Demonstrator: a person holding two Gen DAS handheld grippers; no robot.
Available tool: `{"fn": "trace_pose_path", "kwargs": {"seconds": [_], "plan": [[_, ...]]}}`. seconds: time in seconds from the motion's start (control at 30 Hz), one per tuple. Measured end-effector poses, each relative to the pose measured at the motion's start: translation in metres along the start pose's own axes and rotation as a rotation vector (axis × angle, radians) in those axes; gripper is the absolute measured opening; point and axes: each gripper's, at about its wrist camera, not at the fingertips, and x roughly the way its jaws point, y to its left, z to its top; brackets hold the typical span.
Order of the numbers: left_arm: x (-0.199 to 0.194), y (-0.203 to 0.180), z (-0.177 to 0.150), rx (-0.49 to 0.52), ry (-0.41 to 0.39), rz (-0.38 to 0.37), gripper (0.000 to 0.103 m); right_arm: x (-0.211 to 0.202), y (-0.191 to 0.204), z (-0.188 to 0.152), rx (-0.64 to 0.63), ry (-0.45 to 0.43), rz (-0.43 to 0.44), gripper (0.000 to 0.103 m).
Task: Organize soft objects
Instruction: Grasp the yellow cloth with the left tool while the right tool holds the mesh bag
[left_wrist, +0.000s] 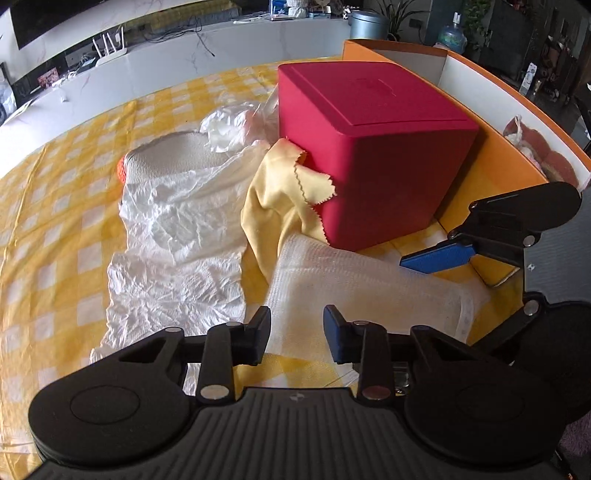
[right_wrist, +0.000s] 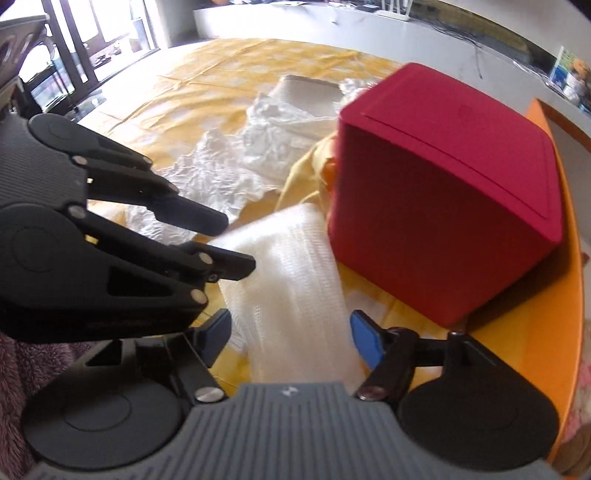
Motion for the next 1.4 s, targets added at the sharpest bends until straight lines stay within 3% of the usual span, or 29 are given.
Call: {"fn": "trace_pose_path", "kwargs": {"seconds": [0.1, 0.17, 0.27, 0.33, 0.4, 0.47, 0.53, 0.57, 0.63, 0.87, 1.1, 1.3, 1.4], "plan": [[0.004, 0.005, 0.003, -0.028, 0.022, -0.008, 0.03, 0.01, 0.006, 0.007, -0.052, -0.01, -0.003, 0.081], [0.004, 0.008, 0.004, -0.049, 0.021, -0.008, 0.03, 0.018, 0.008, 0.012, -0.069, -0.009, 0.005, 0.081], [-0.001, 0.011, 0.005, -0.069, -0.002, 0.002, 0.03, 0.025, 0.009, 0.015, -0.083, -0.002, 0.019, 0.072], [-0.004, 0.014, 0.005, -0.08, -0.013, 0.001, 0.03, 0.028, 0.01, 0.016, -0.08, 0.008, 0.018, 0.058], [-0.005, 0.016, 0.005, -0.084, -0.023, 0.0, 0.03, 0.028, 0.01, 0.015, -0.069, 0.0, 0.015, 0.054], [-0.007, 0.016, 0.006, -0.081, -0.036, 0.004, 0.031, 0.025, 0.009, 0.015, -0.061, -0.005, -0.003, 0.04], [-0.009, 0.016, 0.006, -0.079, -0.045, 0.003, 0.031, 0.023, 0.006, 0.012, -0.043, -0.002, -0.007, 0.008], [-0.009, 0.016, 0.006, -0.078, -0.048, 0.004, 0.033, 0.021, 0.004, 0.011, -0.026, 0.004, 0.003, 0.003], [-0.01, 0.016, 0.007, -0.076, -0.059, 0.008, 0.036, 0.017, 0.001, 0.01, 0.005, 0.012, 0.004, 0.0], [-0.01, 0.002, 0.019, 0.006, -0.148, 0.001, 0.068, -0.001, -0.017, 0.0, 0.128, 0.077, -0.113, 0.0], [0.005, -0.007, 0.043, 0.162, -0.176, 0.057, 0.068, 0.0, -0.015, 0.017, 0.122, 0.089, -0.099, 0.0], [0.025, -0.005, 0.05, 0.31, -0.145, 0.122, 0.064, 0.01, -0.013, 0.028, 0.088, 0.119, -0.085, 0.001], [0.029, -0.007, 0.053, 0.361, -0.16, 0.11, 0.064, 0.017, -0.01, 0.03, 0.089, 0.128, -0.079, 0.001]]}}
